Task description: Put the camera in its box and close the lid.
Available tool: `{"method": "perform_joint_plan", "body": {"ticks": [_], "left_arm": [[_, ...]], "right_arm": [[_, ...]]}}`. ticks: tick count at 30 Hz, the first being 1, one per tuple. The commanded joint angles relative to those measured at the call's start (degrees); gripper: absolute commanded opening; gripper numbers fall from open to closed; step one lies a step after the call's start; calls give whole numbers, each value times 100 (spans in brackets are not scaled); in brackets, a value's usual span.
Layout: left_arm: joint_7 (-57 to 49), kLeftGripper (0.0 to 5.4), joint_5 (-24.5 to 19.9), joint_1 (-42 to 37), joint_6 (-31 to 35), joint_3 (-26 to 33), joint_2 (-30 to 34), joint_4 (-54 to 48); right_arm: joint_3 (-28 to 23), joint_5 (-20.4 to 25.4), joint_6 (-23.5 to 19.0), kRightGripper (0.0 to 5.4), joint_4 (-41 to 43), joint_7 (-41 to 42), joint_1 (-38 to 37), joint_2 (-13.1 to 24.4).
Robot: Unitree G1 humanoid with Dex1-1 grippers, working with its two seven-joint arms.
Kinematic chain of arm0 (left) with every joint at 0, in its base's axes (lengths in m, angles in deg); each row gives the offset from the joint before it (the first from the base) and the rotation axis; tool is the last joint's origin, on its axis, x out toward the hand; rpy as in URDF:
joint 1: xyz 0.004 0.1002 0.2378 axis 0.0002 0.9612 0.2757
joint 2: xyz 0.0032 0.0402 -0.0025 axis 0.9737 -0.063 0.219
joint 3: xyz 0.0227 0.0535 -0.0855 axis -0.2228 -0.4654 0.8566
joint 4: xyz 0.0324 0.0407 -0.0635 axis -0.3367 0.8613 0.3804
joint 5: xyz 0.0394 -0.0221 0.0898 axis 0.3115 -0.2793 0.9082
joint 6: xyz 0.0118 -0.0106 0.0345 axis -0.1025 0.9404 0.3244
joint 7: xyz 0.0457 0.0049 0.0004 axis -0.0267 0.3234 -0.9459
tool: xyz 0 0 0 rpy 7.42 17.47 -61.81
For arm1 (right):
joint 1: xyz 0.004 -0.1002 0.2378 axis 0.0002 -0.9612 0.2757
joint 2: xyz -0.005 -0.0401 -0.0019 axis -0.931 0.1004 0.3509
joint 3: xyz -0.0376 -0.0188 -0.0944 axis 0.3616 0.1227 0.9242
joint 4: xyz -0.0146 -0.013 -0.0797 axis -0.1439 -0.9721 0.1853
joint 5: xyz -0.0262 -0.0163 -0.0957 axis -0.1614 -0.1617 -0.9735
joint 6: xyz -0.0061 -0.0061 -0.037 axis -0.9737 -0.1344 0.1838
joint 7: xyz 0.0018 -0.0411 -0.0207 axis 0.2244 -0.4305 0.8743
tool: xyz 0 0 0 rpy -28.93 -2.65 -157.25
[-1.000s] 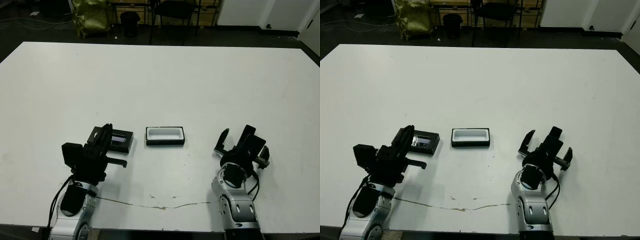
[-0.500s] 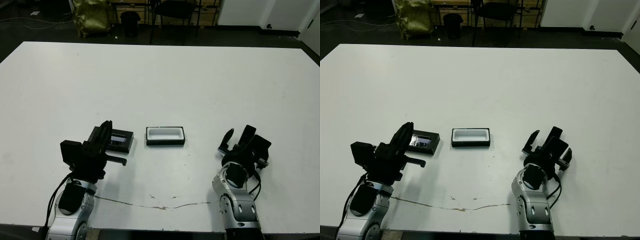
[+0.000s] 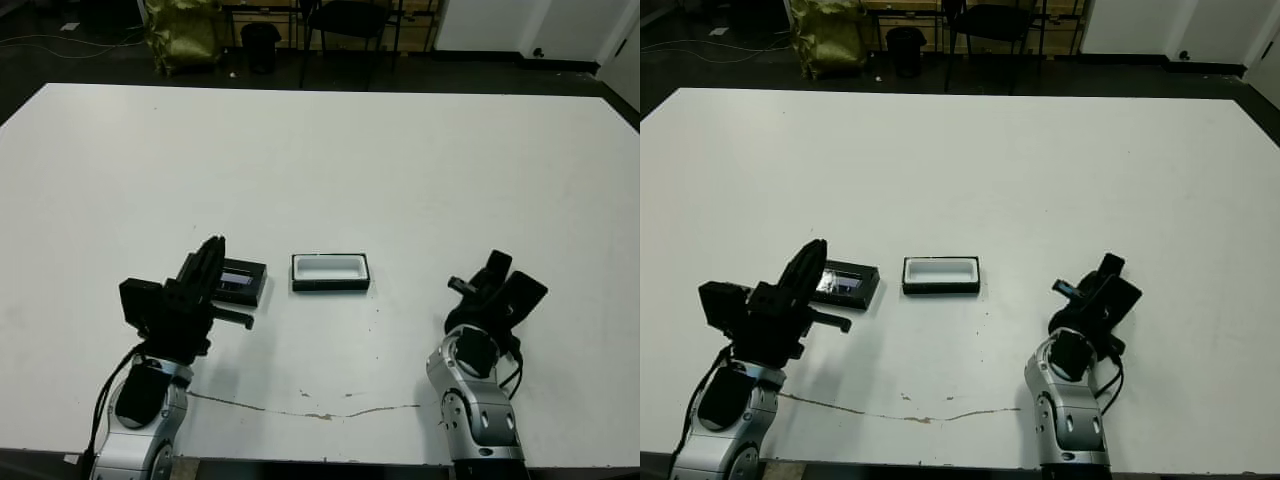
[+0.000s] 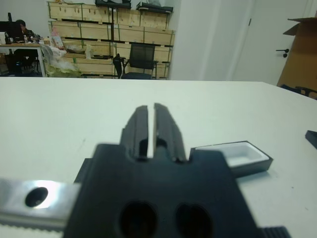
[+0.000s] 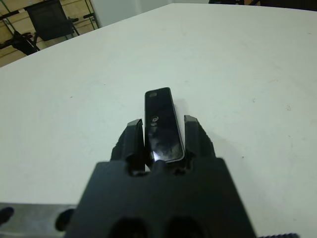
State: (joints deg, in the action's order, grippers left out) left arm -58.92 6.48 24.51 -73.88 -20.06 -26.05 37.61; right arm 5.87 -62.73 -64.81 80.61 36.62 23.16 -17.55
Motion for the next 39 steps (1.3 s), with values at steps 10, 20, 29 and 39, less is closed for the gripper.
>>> {"method": "perform_joint_plan", "body": {"ticks": [10,20,29,39], "left_arm": [[1,0,35,-14,-17,-40,42,119],[-22,0,-19,5,37,-91,1,136],[-61,0,-61,23,85,-123,-20,137],[-62,0,-49,49,-29,-154,-12,207]], "right_arm": [[364,95,-965,51,-255,99,-1174,-642],[1488,-1920,-15,46,1123,1012,-2030,522],[1646,-2343,855,46,1994,1892,-2198,873],[1485,-1894,1137,46,2655,2839,-2034,994]]}}
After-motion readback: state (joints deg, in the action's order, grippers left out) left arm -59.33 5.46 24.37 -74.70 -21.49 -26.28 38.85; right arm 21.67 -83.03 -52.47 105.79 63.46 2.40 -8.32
